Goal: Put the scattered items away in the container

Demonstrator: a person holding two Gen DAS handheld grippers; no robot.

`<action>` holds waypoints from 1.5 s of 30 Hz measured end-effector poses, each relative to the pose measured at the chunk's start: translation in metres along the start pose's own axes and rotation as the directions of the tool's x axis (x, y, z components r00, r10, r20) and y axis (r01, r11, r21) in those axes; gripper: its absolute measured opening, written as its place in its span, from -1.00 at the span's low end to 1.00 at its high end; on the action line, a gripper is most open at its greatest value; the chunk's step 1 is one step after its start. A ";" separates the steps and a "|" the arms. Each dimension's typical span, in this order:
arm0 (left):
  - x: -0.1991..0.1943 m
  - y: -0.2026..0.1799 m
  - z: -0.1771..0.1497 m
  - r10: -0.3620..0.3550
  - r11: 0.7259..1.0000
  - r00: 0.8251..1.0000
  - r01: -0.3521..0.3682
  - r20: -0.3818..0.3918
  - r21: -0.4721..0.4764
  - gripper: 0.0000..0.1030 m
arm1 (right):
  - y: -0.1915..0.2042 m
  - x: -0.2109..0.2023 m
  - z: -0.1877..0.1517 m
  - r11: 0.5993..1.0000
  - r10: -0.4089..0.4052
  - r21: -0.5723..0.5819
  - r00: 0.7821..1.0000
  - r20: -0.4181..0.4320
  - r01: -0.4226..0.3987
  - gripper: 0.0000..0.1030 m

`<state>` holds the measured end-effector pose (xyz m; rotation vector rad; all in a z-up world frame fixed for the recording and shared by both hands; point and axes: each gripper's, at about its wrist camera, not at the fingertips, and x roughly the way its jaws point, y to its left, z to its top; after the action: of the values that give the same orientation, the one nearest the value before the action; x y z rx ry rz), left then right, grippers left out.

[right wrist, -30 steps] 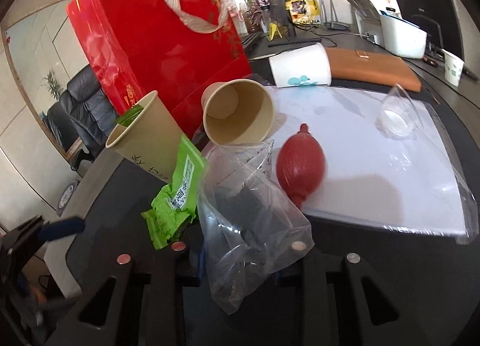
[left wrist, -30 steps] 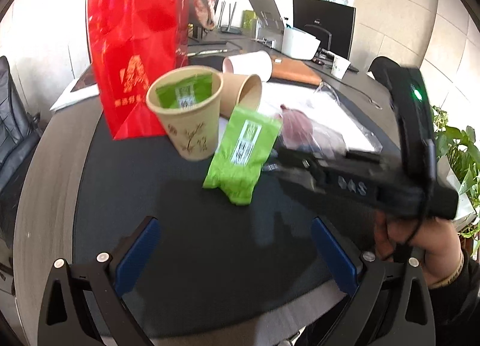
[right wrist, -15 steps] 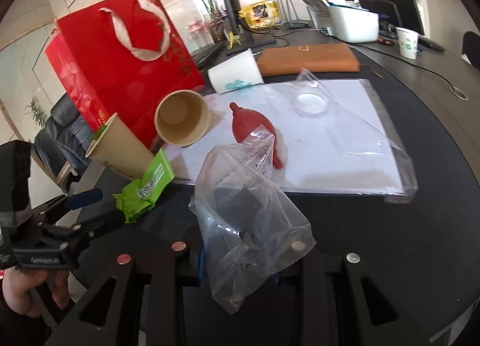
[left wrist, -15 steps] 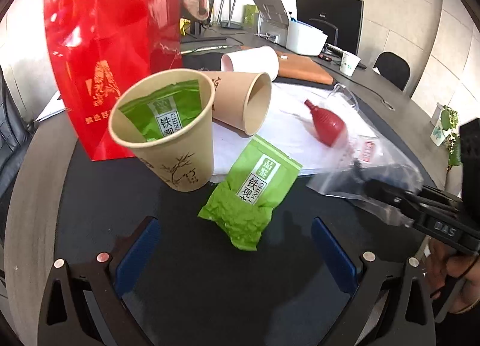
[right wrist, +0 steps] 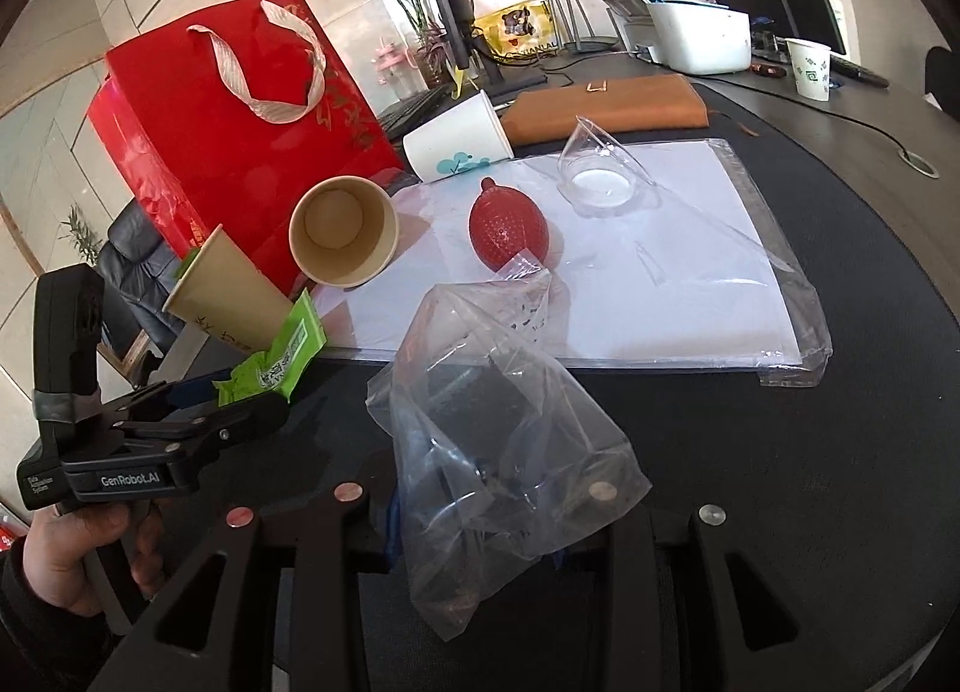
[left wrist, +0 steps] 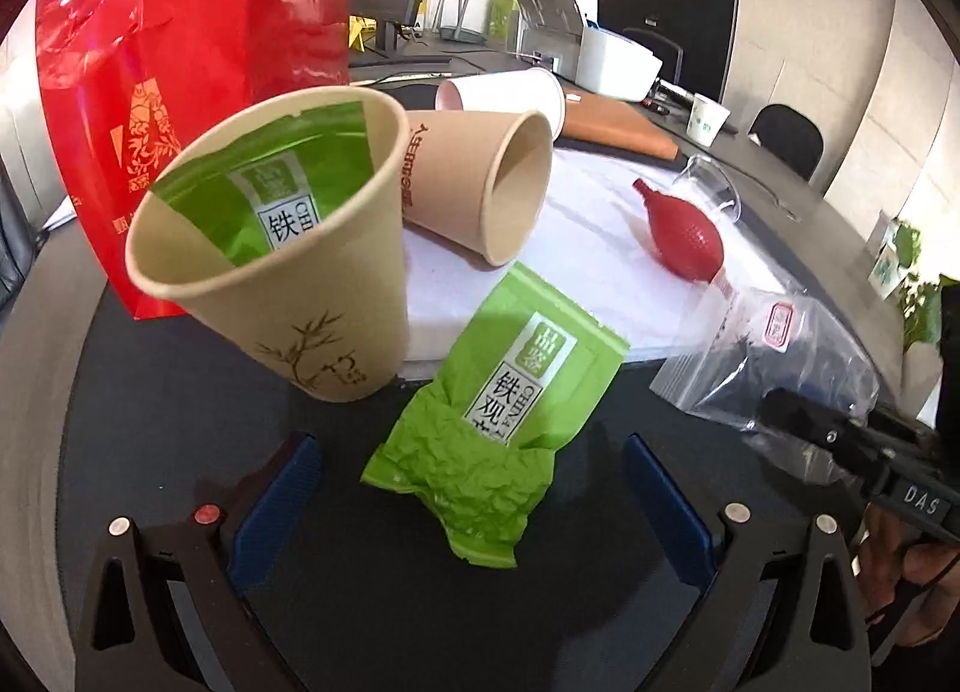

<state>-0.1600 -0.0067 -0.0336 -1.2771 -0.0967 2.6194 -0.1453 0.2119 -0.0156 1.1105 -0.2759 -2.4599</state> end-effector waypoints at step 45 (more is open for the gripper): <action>-0.084 0.017 -0.034 0.046 0.999 0.996 -0.049 0.082 0.023 0.13 | 0.035 -0.026 0.003 0.997 0.059 -0.047 0.994 0.090 -0.055 -0.39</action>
<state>-0.0866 -0.0436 0.0076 -1.1787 -0.0476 2.7045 -0.1214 0.1923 0.0155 0.9606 -0.2748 -2.4571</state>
